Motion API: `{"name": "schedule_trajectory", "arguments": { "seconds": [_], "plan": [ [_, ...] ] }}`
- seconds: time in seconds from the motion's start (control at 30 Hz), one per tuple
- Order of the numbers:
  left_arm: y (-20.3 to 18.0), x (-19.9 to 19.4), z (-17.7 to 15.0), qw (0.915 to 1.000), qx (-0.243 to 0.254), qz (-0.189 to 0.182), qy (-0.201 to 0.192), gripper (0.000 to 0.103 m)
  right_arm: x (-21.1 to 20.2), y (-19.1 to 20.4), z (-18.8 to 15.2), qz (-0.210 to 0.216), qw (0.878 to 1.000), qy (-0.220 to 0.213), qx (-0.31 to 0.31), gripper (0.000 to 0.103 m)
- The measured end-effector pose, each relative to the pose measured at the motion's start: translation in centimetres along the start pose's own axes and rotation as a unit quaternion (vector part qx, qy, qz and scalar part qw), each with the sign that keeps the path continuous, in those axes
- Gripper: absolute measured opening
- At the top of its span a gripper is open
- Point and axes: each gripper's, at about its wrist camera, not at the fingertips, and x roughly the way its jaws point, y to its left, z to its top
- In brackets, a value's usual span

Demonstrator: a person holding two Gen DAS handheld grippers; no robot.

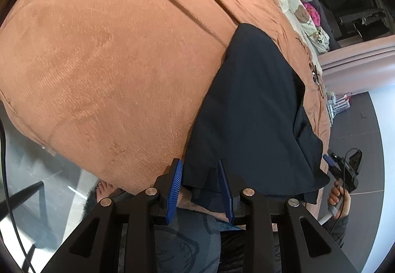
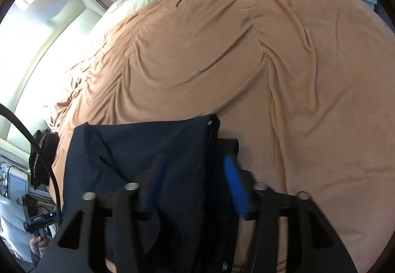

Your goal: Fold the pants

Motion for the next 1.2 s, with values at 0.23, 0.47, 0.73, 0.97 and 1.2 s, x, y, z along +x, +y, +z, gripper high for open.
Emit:
{"name": "schedule_trajectory", "arguments": {
  "seconds": [0.23,0.47,0.73,0.97,1.2],
  "plan": [
    [-0.3,-0.9,0.3,0.9998,0.007,-0.007,-0.019,0.046,-2.2,2.1,-2.4,0.037,0.999,0.0,-0.036,0.052],
    [-0.1,-0.8,0.5,0.9995,-0.004,-0.011,-0.029,0.047,0.5,6.5,-2.4,0.031,0.992,0.032,-0.118,0.051],
    [0.5,-0.5,0.3,0.9993,-0.015,-0.008,-0.033,0.047,4.8,12.2,-1.2,0.013,0.975,0.078,-0.207,0.052],
    [0.7,-0.3,0.3,0.9992,-0.016,-0.014,-0.034,0.047,9.7,14.3,0.5,-0.013,0.96,0.13,-0.249,0.058],
    [0.9,-0.3,0.3,0.9992,-0.015,-0.013,-0.033,0.047,12.7,16.3,1.1,-0.018,0.947,0.153,-0.282,0.059]
  ]
}}
